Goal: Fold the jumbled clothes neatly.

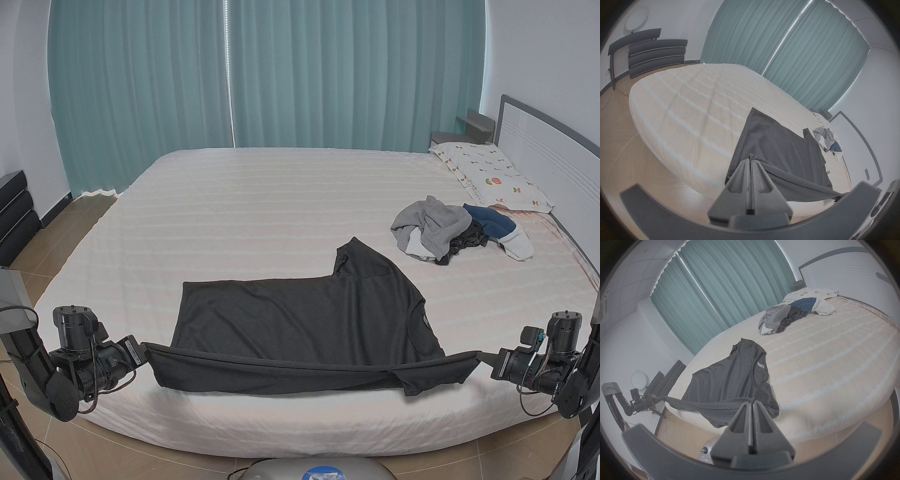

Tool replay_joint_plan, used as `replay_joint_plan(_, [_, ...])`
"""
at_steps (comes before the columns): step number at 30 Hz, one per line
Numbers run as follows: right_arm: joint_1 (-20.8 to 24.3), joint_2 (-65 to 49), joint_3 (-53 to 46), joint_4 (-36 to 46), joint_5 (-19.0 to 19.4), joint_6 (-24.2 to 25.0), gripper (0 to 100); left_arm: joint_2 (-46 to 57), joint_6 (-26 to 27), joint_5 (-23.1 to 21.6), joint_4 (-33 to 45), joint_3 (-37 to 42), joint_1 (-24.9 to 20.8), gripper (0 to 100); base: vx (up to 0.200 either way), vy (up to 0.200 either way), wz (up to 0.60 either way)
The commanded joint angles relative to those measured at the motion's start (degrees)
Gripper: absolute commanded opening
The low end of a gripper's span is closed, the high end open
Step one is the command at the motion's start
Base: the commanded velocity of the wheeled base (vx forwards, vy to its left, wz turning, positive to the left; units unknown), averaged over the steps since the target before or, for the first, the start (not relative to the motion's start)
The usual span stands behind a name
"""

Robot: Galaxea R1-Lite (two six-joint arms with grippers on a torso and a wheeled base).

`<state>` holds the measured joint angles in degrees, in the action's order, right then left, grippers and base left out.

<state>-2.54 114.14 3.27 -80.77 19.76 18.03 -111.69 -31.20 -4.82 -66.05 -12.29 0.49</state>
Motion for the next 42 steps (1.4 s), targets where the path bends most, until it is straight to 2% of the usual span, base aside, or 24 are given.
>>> replay_joint_plan(1, [0.25,-0.59,-1.95,-0.17,0.1,-0.1,0,1.39,0.26,0.16,-0.22,0.07,-0.14,0,0.0,0.0,0.0])
replay_joint_plan(8, [0.25,-1.64,-3.27,-0.52,0.1,-0.28,0,3.32,0.87,0.24,0.48,1.74,-0.49,0,0.0,0.0,0.0])
replay_joint_plan(18, [0.78,1.44,-1.16,-1.58,0.1,-0.54,0,-0.55,0.96,0.33,0.31,0.25,-1.37,0,0.0,0.0,0.0])
replay_joint_plan(23, [1.31,6.18,5.7,-1.05,0.01,-0.36,0,-5.29,0.7,0.68,0.04,-2.83,-1.1,0,0.0,0.0,0.0])
replay_joint_plan(30, [1.83,9.7,11.32,-0.88,-0.07,-0.28,0,-9.95,0.17,4.02,0.04,-6.78,-1.19,0,0.0,0.0,0.0])
replay_joint_plan(42, [3.5,14.62,17.56,-0.88,-0.16,-0.19,0,-16.01,-1.68,4.11,0.04,-12.41,-1.45,0,0.0,0.0,0.0])
